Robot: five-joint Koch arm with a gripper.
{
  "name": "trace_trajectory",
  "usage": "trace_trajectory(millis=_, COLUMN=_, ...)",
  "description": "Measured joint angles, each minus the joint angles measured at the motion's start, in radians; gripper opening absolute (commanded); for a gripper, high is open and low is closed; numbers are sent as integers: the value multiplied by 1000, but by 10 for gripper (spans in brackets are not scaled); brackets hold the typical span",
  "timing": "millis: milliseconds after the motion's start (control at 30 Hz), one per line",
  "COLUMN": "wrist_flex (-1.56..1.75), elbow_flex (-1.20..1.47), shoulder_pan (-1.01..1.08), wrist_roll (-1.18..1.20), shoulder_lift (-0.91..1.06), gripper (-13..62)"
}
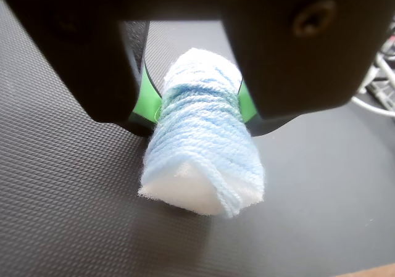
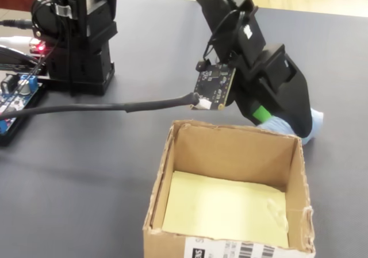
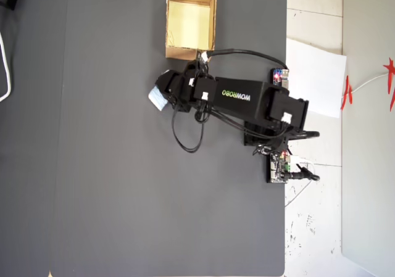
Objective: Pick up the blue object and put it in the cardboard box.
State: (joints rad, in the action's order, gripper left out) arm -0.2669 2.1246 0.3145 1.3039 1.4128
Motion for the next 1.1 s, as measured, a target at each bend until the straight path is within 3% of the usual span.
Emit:
trace_trajectory(millis=300, wrist_flex=279, elbow_flex=144, shoulder_pan=-5, wrist_roll=121, shoulder_lift=67, gripper=101)
trace_trajectory(millis=700, wrist_flex=371, elbow_flex=219, shoulder_pan=5, wrist_roll=143, shoulder_lift=367, gripper=101)
trace_trajectory(millis=1100, wrist_flex=364, elbow_flex=252, shoulder_pan=276, wrist_roll=164, shoulder_lift=505, gripper=101)
